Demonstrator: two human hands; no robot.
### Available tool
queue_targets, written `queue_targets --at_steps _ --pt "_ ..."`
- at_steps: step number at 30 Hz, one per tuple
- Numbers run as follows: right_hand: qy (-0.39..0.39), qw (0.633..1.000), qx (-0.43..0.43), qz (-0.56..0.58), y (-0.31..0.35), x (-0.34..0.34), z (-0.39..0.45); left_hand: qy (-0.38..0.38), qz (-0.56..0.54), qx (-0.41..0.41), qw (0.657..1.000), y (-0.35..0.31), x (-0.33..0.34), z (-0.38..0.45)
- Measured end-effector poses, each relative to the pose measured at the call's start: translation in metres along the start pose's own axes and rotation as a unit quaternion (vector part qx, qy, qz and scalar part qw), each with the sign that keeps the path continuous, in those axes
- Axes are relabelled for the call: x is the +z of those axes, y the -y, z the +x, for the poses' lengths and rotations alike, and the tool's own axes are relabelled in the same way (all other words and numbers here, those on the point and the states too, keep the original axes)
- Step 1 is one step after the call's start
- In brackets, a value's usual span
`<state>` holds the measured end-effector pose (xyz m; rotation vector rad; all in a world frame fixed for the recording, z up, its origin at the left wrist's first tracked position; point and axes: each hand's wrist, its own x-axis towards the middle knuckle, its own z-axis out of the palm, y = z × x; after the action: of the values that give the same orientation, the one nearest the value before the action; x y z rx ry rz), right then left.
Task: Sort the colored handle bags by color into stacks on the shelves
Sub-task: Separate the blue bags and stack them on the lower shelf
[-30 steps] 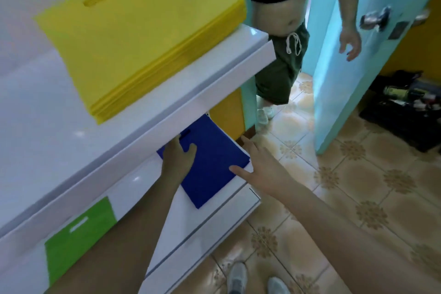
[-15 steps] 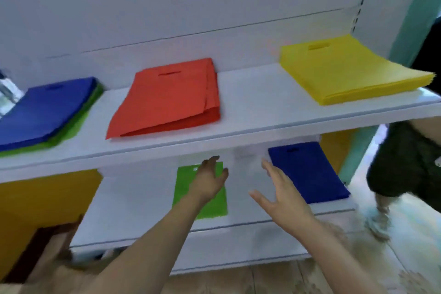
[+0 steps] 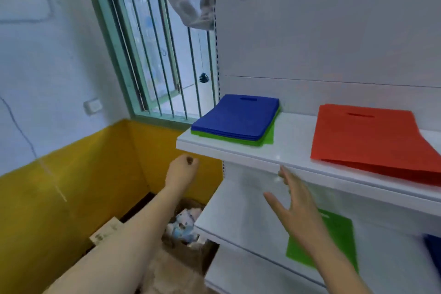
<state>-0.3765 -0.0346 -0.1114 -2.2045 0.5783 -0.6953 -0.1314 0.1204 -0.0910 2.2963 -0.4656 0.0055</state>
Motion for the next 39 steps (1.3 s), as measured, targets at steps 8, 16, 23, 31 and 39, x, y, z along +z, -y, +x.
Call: queue_targets --at_steps 8,16,23,31,39 --pt "-0.054 0.998 -0.036 -0.016 0.027 0.031 0.121 -0.049 -0.052 0.144 0.987 -0.055 -0.031 0.145" --pt "-0.064 0.994 0.022 -0.082 0.023 0.05 0.238 0.05 0.047 0.273 0.959 -0.096 0.019 0.283" --pt "0.013 0.974 0.12 -0.192 0.0 0.066 0.25 0.167 0.18 0.326 0.913 -0.095 0.07 0.367" --pt "-0.039 0.977 0.161 -0.134 0.007 0.074 0.249 0.11 0.259 0.383 0.88 -0.08 0.11 0.394" --pt "-0.174 0.947 0.158 -0.218 0.037 0.09 0.249 0.064 0.194 0.454 0.867 -0.1 0.09 0.381"
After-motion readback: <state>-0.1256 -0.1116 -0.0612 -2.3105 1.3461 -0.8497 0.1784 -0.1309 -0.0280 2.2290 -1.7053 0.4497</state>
